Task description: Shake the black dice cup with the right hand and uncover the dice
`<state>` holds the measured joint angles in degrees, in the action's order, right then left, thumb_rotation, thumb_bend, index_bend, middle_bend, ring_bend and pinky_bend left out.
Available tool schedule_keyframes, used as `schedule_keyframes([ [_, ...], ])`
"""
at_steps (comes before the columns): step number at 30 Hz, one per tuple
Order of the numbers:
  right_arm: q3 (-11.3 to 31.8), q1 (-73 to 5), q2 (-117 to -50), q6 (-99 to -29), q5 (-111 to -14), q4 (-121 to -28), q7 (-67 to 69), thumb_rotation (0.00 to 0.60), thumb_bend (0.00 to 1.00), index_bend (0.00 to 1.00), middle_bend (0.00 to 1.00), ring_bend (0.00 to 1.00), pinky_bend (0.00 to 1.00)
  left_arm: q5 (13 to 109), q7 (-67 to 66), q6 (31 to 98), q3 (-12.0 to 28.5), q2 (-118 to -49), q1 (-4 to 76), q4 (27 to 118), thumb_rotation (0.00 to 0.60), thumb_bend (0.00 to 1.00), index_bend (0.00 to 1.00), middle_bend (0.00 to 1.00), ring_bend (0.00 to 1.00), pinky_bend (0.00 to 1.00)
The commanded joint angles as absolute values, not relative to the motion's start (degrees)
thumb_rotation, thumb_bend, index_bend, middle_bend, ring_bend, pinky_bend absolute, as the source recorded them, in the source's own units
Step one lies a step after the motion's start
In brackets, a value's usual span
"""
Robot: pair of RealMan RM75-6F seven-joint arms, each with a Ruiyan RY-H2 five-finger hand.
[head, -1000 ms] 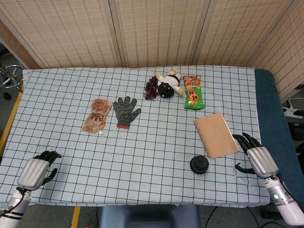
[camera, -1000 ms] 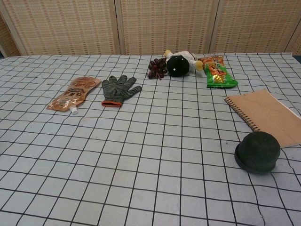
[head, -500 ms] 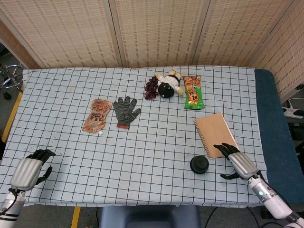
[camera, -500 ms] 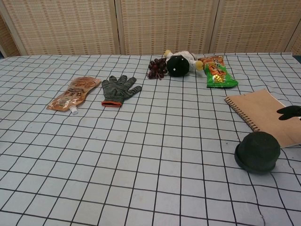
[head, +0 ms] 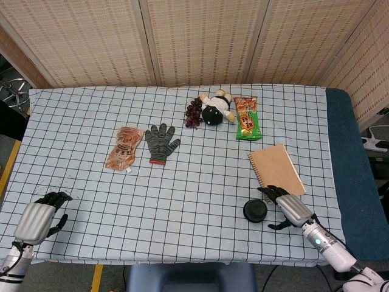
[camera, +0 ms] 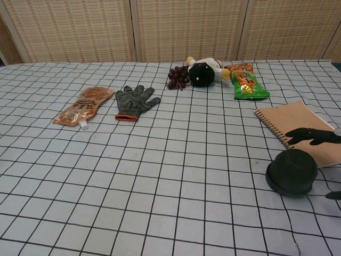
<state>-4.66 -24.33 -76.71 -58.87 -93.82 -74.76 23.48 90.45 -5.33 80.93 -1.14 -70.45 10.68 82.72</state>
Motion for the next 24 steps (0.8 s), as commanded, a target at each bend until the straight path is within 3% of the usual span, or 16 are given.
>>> schedule_keyframes([
  [1, -4.8, -24.7, -76.8, -58.4, -93.7, -74.9, 23.6, 0.6, 0.05, 0.06, 0.08, 0.0, 0.09, 90.6, -5.4, 81.1, -1.1, -70.4, 10.7, 82.7, 0.6, 0.42, 0.32, 0.27, 0.26, 0.53],
  [24, -4.5, -27.9, -78.0, -54.7, -91.3, -77.3, 21.1, 0.6, 0.05, 0.09, 0.08, 0.0, 0.11, 91.3, -5.0, 81.3, -1.4, -70.3, 10.6, 82.7, 0.6, 0.42, 0.32, 0.27, 0.26, 0.53],
])
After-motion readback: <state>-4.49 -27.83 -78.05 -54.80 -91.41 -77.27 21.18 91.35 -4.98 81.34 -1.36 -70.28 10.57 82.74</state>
